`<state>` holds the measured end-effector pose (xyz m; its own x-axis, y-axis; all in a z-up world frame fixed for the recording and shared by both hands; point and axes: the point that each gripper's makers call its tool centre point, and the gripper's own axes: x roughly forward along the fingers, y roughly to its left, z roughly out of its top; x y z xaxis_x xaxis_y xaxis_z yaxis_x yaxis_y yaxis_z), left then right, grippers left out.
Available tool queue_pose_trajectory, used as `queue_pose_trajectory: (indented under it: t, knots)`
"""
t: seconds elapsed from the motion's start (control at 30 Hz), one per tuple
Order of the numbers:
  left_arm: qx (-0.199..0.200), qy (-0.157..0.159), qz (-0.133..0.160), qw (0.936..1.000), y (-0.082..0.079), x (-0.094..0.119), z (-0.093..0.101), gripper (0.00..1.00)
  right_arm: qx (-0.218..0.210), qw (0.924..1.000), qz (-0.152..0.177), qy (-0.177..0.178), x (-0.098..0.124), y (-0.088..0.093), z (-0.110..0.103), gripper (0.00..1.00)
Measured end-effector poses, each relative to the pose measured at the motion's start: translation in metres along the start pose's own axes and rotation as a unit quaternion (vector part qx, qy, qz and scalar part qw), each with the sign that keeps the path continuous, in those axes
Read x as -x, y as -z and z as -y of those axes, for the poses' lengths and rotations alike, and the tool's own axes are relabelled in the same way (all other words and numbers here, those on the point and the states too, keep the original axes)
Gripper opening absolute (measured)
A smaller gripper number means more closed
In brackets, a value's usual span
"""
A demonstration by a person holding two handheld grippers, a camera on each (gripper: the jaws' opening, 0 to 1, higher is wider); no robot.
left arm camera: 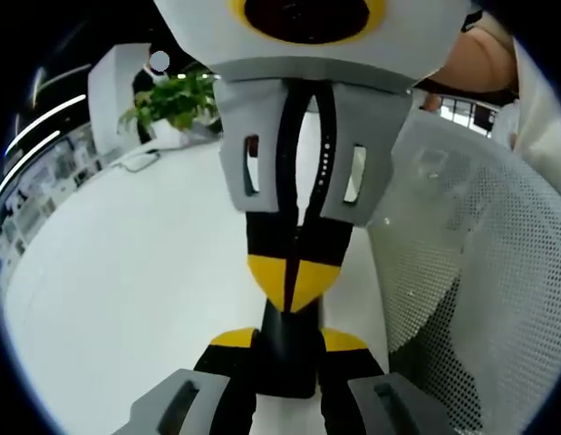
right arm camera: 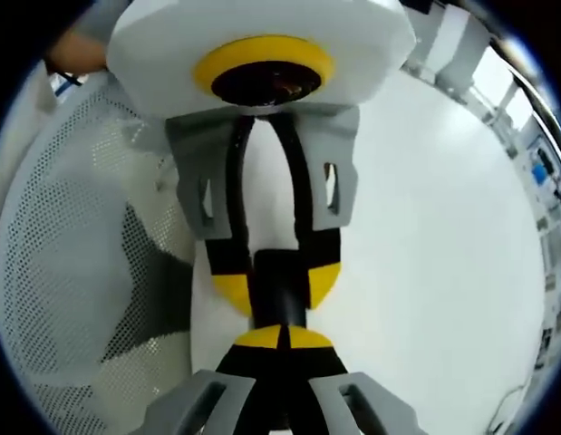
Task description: Press the specified remote control buttons in sequence, fully releasing each button before pressing the next.
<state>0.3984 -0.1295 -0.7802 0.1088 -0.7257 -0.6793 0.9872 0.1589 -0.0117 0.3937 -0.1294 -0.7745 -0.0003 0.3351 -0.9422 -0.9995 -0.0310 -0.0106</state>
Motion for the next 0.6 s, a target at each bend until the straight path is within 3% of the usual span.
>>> queue_pose_trajectory:
  t: [0.4,0.6]
  knots:
    - [0.001,-0.003,0.0,1.0,0.0,0.0,0.0,0.24,0.0,0.9998,0.021,0.002,0.007,-0.005,-0.004,0.0]
    - [0.001,-0.003,0.0,1.0,0.0,0.0,0.0,0.24,-0.001,0.9997,0.024,0.007,0.019,-0.008,-0.001,0.06]
